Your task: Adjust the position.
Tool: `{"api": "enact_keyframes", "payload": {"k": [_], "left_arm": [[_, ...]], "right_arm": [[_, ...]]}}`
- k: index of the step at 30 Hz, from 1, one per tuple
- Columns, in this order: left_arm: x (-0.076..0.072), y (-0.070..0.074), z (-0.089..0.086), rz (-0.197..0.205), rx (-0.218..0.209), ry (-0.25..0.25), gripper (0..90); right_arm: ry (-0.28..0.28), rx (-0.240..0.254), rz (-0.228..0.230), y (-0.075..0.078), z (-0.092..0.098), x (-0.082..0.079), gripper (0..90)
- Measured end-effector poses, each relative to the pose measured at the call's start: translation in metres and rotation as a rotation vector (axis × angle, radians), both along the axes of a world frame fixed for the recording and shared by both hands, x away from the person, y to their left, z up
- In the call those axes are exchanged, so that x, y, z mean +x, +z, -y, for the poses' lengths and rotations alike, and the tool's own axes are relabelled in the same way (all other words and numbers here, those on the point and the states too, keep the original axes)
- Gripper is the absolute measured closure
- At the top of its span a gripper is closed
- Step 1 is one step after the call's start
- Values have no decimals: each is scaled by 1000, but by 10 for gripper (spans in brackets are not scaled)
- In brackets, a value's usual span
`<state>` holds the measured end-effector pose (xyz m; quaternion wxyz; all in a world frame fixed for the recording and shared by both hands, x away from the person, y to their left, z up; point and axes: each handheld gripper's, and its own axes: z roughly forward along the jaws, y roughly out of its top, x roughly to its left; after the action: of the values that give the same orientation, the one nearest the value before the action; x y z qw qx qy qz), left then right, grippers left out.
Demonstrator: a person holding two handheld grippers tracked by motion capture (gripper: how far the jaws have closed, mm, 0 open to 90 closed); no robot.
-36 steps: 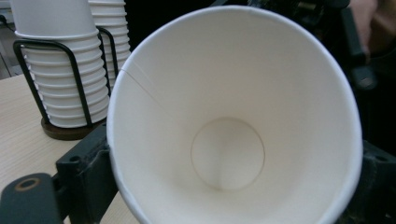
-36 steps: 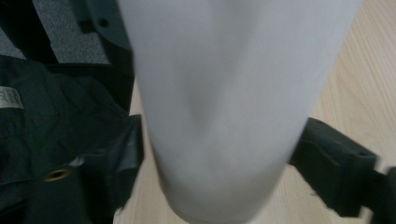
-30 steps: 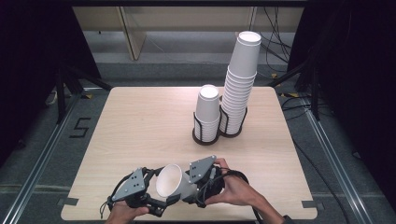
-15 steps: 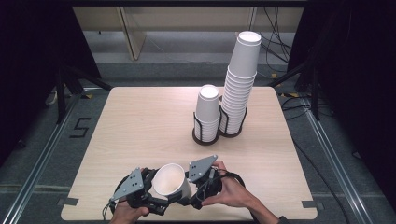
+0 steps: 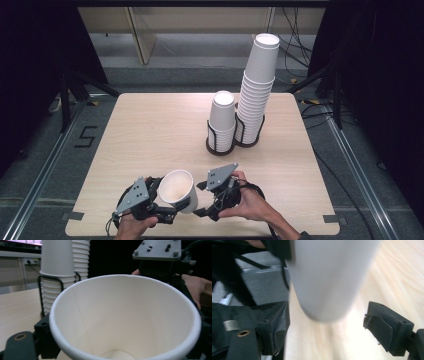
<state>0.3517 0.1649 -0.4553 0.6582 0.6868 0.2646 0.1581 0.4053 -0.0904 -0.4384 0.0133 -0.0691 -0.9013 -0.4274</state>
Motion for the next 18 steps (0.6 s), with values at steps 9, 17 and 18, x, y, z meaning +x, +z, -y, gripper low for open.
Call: {"api": "enact_keyframes", "payload": {"k": [9,17,18], "left_arm": [[10,-4,-10,2,85,166,126],[21,-10,-19,-18,123,286,125],[23,-11,-20,-19,113,290,125]], "right_arm": [[-117,-18,-34,-4,26,9,213],[-200,-13,-43,-7,43,14,212],[-200,-9,-36,-7,45,15,210]]}}
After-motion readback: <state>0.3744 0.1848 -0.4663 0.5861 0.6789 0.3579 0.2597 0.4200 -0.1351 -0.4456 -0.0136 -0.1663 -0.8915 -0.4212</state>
